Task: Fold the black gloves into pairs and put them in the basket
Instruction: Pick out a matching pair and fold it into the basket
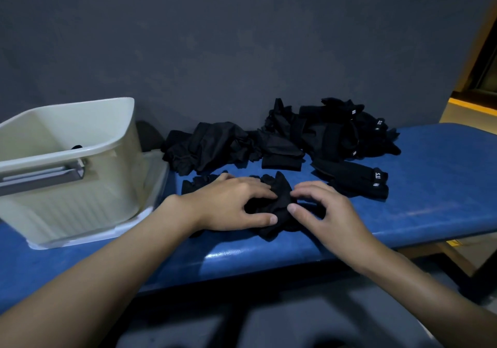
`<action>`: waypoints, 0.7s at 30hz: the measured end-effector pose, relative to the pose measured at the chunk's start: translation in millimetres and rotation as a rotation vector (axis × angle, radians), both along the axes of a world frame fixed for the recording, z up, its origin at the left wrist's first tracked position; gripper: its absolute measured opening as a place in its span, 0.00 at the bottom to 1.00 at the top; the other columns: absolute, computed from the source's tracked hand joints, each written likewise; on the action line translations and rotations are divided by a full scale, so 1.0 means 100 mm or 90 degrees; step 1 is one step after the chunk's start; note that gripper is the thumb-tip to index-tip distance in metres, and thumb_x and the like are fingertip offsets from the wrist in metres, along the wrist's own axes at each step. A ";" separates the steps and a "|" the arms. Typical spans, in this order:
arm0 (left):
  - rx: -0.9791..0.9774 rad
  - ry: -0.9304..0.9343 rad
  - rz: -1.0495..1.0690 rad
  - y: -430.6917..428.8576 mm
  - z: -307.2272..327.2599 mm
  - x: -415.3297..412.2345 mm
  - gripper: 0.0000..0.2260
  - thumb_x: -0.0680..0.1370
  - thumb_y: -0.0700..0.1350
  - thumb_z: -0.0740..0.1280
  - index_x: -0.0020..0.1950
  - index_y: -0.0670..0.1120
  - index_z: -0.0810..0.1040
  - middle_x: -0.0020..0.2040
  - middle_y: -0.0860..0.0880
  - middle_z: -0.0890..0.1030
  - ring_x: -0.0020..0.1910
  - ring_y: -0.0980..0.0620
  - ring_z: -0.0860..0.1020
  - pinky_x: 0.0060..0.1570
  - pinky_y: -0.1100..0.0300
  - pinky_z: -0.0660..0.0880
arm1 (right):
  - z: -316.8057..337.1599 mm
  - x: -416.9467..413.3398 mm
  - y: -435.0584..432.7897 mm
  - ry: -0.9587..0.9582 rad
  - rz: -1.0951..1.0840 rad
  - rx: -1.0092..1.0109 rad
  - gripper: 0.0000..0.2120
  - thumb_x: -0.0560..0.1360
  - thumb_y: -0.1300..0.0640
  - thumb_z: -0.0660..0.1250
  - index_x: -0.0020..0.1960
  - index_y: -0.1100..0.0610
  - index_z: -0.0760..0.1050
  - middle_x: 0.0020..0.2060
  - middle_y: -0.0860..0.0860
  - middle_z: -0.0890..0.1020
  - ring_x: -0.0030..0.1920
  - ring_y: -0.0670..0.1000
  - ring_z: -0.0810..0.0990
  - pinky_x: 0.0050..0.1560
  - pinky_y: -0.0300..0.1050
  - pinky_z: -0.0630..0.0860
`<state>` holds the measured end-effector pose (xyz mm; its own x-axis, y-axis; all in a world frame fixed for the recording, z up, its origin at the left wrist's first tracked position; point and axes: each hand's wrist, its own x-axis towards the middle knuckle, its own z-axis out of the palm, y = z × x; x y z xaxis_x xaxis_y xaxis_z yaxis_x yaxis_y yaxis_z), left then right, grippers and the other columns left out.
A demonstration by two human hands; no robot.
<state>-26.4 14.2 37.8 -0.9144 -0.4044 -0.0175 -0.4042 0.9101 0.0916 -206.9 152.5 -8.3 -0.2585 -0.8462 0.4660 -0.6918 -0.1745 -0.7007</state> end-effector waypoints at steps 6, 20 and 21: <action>0.027 -0.060 0.020 -0.01 -0.03 -0.03 0.30 0.78 0.70 0.55 0.77 0.61 0.62 0.80 0.59 0.58 0.80 0.58 0.49 0.76 0.39 0.44 | 0.01 0.02 -0.03 0.001 -0.030 0.063 0.17 0.74 0.47 0.70 0.62 0.48 0.77 0.53 0.40 0.81 0.54 0.41 0.78 0.58 0.40 0.75; 0.024 -0.066 0.006 -0.01 0.05 -0.18 0.30 0.79 0.69 0.51 0.79 0.60 0.58 0.81 0.58 0.52 0.79 0.59 0.43 0.76 0.36 0.39 | 0.02 -0.03 -0.02 -0.099 -0.043 0.031 0.11 0.71 0.66 0.73 0.45 0.52 0.80 0.46 0.47 0.77 0.34 0.43 0.75 0.38 0.29 0.71; 0.013 -0.059 0.001 0.00 0.05 -0.16 0.30 0.79 0.69 0.51 0.79 0.60 0.59 0.81 0.58 0.52 0.79 0.60 0.42 0.76 0.37 0.39 | 0.02 -0.02 -0.02 -0.098 -0.047 0.020 0.11 0.71 0.67 0.73 0.45 0.52 0.80 0.46 0.46 0.78 0.34 0.44 0.76 0.38 0.29 0.71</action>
